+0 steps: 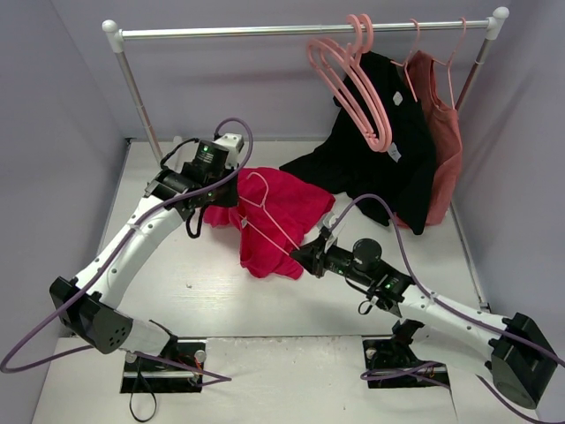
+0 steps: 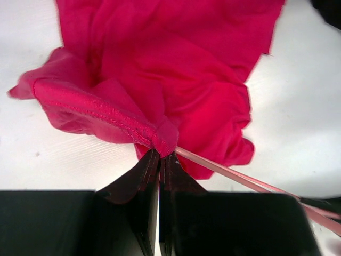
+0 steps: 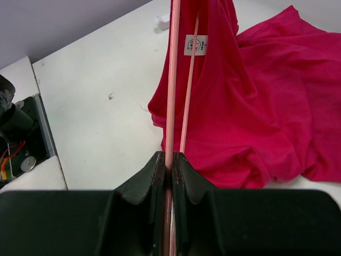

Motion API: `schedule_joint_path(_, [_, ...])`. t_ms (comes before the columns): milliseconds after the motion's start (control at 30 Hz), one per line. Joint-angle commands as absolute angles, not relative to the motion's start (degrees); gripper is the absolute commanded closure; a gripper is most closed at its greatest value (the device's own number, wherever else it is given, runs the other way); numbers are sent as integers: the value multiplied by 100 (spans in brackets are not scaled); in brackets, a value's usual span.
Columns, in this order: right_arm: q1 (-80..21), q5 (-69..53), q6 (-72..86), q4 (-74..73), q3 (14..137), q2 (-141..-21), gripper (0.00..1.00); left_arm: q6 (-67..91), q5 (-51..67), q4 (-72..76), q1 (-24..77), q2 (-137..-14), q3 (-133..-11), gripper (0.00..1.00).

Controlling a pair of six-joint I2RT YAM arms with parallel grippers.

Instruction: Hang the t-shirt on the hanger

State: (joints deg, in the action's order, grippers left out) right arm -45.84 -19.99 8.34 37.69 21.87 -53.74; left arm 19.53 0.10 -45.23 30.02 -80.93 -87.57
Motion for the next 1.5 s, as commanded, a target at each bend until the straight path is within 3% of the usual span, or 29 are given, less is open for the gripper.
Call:
schedule_joint_path(0, [-4641,-2145,747,5158,2171,-5528,100,1846,439,-4246,3120,-7954,-9158,100])
schedule_joint_path(300, [-4553,-2022,738,6204,2136,-5731,100,2048,948,-4140,3164,-7647,-9255,100])
schedule_joint_path(867, [-4447,-2232,764,6890,2584,-6170,100,2452,1634,-3533,3533,-7453,-9685,100])
schedule_joint_path(1333, [-3964,-2548,685,6934,3006,-6249,100,2294,1696,-3849,4052,-7567,-10230,100])
schedule_joint_path(1367, [-3912,-2566,712,6952,3006,-6249,100,2181,1548,-3893,4052,-7541,-10239,87])
schedule_joint_path(1433, [-3867,-2601,747,7031,2936,-6258,100,2022,1320,-4104,4043,-7515,-10274,73])
schedule_joint_path(1467, [-3850,-2610,773,7049,2901,-6240,100,1882,1188,-4183,4052,-7462,-10283,60])
